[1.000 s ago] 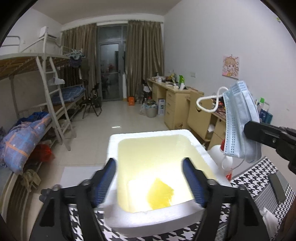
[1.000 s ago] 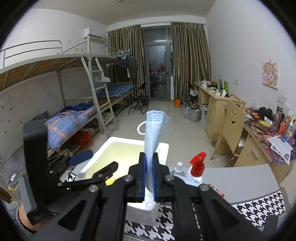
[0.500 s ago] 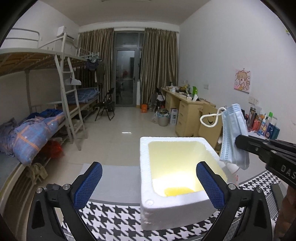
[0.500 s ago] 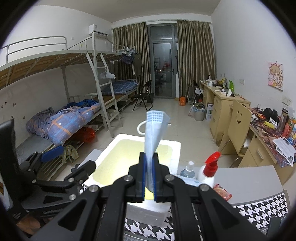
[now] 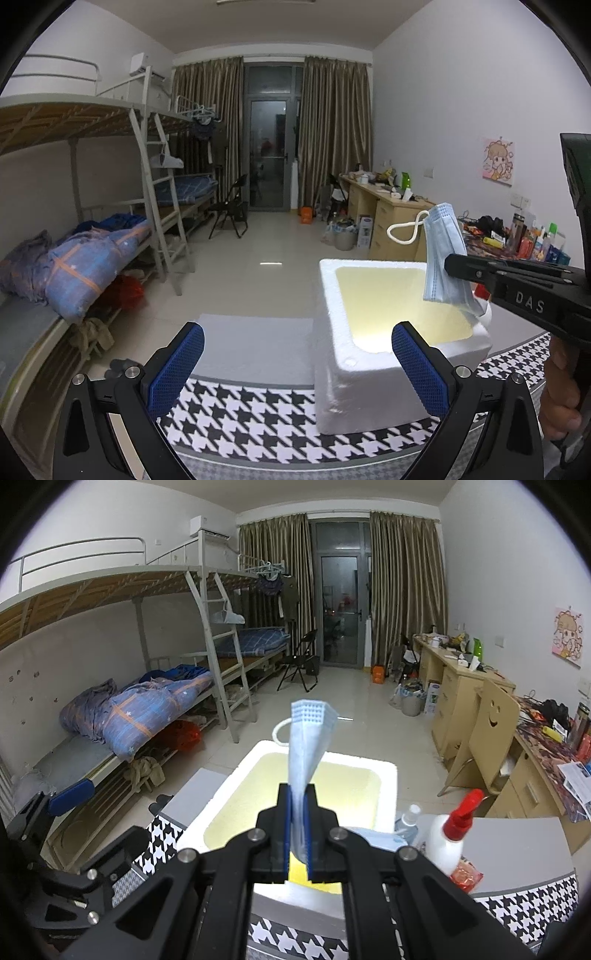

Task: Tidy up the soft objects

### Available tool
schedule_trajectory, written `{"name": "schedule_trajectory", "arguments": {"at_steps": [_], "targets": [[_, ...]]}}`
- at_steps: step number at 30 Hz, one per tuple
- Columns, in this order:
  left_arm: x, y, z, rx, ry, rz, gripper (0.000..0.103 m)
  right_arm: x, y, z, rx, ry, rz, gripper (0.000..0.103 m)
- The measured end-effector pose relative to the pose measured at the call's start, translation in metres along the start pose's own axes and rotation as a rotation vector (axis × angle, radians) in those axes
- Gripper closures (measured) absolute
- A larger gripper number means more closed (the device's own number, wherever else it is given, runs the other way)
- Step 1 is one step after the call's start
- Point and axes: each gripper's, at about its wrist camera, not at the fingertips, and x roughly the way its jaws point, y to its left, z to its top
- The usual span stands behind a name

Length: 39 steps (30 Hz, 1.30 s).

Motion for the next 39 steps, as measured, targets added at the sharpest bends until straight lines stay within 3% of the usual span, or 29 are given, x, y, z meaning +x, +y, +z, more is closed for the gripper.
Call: {"name": "schedule_trajectory", "arguments": {"at_steps": [23, 24, 28, 39], "targets": [[-0.007, 0.014, -0.015, -0.025, 0.023, 0.023, 0.001, 0.046, 0.000, -0.001, -0.022, 0.115, 0.023, 0.093], [-0.006, 0.014, -0.014, -0.028, 0.023, 0.024, 0.001, 0.048, -0.001, -0.001, -0.022, 0.123, 0.023, 0.090], [-0.007, 0.015, -0.012, -0.031, 0.023, 0.021, 0.001, 0.047, -0.004, -0.002, -0.009, 0.118, 0.001, 0.040], [-0.010, 0.010, -0.013, -0.022, 0.022, 0.005, 0.001, 0.030, -0.002, -0.004, -0.014, 0.095, -0.007, 0.035]]}}
